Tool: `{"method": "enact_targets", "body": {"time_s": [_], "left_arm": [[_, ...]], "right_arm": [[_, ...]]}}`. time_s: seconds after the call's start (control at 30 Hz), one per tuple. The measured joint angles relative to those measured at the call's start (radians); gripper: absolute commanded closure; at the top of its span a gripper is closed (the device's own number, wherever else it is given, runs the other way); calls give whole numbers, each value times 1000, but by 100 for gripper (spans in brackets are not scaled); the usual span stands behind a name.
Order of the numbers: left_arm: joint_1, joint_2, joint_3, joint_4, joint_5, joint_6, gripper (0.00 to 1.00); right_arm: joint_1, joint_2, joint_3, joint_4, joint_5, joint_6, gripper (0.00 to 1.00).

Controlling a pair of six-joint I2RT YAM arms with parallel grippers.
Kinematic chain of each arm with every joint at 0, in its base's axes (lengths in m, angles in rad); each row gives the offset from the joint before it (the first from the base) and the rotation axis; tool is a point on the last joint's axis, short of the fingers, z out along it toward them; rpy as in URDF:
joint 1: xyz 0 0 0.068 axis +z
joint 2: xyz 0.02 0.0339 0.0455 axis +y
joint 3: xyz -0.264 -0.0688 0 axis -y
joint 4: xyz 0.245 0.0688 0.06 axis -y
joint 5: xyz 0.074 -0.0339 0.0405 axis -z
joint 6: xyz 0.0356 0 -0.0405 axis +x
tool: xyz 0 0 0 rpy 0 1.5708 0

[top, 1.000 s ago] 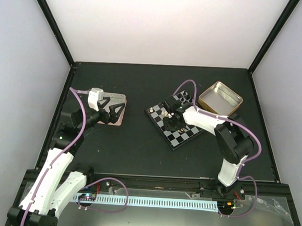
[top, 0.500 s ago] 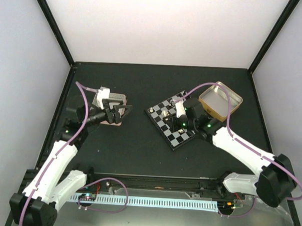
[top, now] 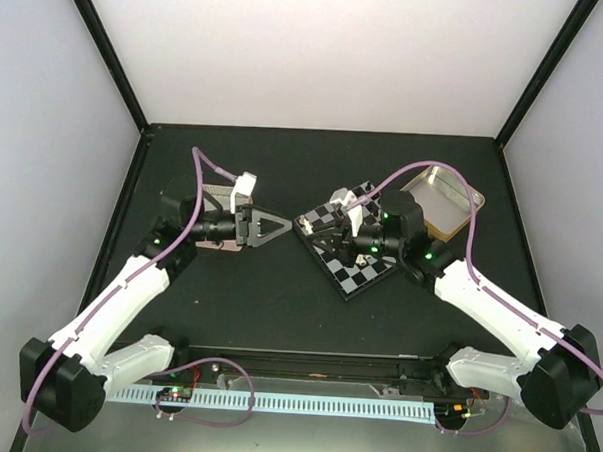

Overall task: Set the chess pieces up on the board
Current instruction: Pick up the chess piece from the chessboard.

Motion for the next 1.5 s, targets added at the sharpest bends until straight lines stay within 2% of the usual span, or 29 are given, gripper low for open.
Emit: {"method": "enact_targets", "body": {"time_s": [0.13, 0.5, 0.77, 0.87, 1.03, 1.17, 1.3, 1.5], "left_arm": [[-41, 59, 44, 0, 12, -3, 36], [-122, 205, 129, -83, 12, 69, 59], [-131, 212, 131, -140, 2, 130, 85], [-132, 216, 131, -150, -12, 150, 97], [-140, 216, 132, -162, -39, 175, 98], [-144, 216, 132, -182, -97, 207, 98], [-154, 216, 132, -211, -210, 259, 98], [-211, 217, 130, -235, -450, 360, 98]], "right_arm": [[0, 9, 7, -4, -37, -29, 88], [0, 29, 14, -35, -63, -58, 88], [0, 30, 15, -37, -66, -58, 87], [0, 30, 15, -39, -68, -56, 80], [0, 30, 15, -48, -40, -51, 54], [0, 18, 12, -72, 25, -31, 38], [0, -44, -23, -92, 136, 13, 30], [0, -230, -85, -213, 424, 89, 28]]}}
